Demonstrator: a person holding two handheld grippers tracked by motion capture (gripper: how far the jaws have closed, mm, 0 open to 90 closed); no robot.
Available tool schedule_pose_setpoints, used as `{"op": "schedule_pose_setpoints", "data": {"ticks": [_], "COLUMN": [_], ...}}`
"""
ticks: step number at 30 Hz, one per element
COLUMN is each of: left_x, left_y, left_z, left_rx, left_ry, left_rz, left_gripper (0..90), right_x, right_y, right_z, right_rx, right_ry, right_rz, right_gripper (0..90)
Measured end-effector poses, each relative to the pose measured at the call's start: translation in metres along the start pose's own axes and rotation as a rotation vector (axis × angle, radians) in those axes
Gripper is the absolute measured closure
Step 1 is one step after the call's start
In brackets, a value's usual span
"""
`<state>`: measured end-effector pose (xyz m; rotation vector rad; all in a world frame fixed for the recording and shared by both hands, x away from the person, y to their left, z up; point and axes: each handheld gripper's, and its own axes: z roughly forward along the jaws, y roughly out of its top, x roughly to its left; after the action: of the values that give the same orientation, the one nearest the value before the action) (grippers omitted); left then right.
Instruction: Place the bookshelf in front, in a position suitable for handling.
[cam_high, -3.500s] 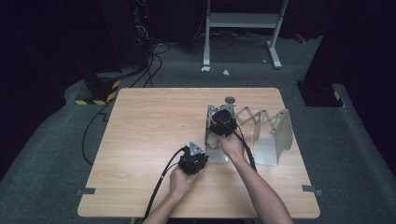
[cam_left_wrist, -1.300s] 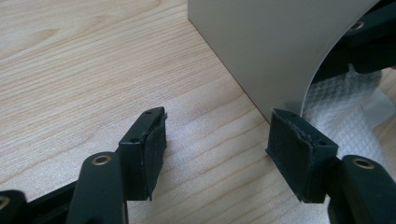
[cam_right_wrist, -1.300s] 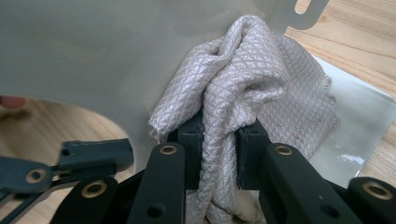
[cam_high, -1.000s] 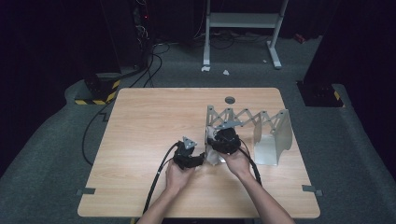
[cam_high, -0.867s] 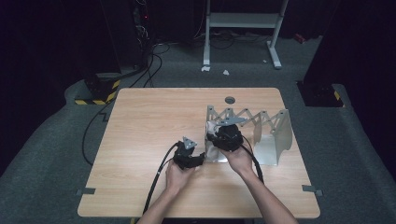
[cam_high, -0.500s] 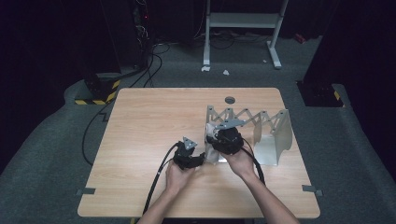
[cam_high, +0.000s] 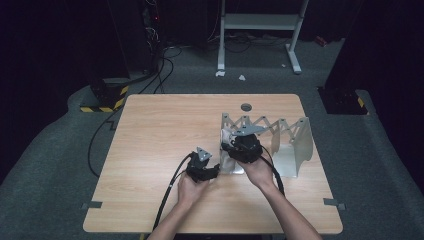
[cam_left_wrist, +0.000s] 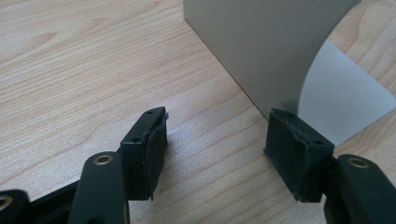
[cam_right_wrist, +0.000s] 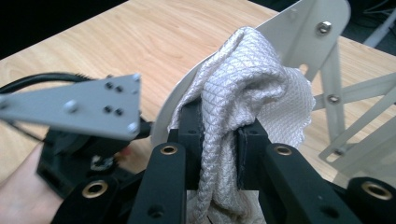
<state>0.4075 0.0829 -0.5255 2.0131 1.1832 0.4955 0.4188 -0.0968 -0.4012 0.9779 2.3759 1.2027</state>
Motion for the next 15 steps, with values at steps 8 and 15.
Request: {"op": "schedule_pose_setpoints", "data": {"ticks": [8,15], "left_x": [0.0,0.0], "left_y": [0.0,0.0], "left_z": [0.0,0.0], "left_rx": [-0.002,-0.006], "left_ry": [-0.002,-0.006], "left_rz": [0.002,-0.006], "left_gripper": [38.7,38.3], "right_x": [-0.007,-0.009], "right_y": [-0.009,0.002], "right_z": [0.025,0.018], "right_rx": [0.099,0.056], "right_ry": [-0.019,-0.039], "right_rz": [0.021,0.025], "right_gripper": [76.6,76.2]}}
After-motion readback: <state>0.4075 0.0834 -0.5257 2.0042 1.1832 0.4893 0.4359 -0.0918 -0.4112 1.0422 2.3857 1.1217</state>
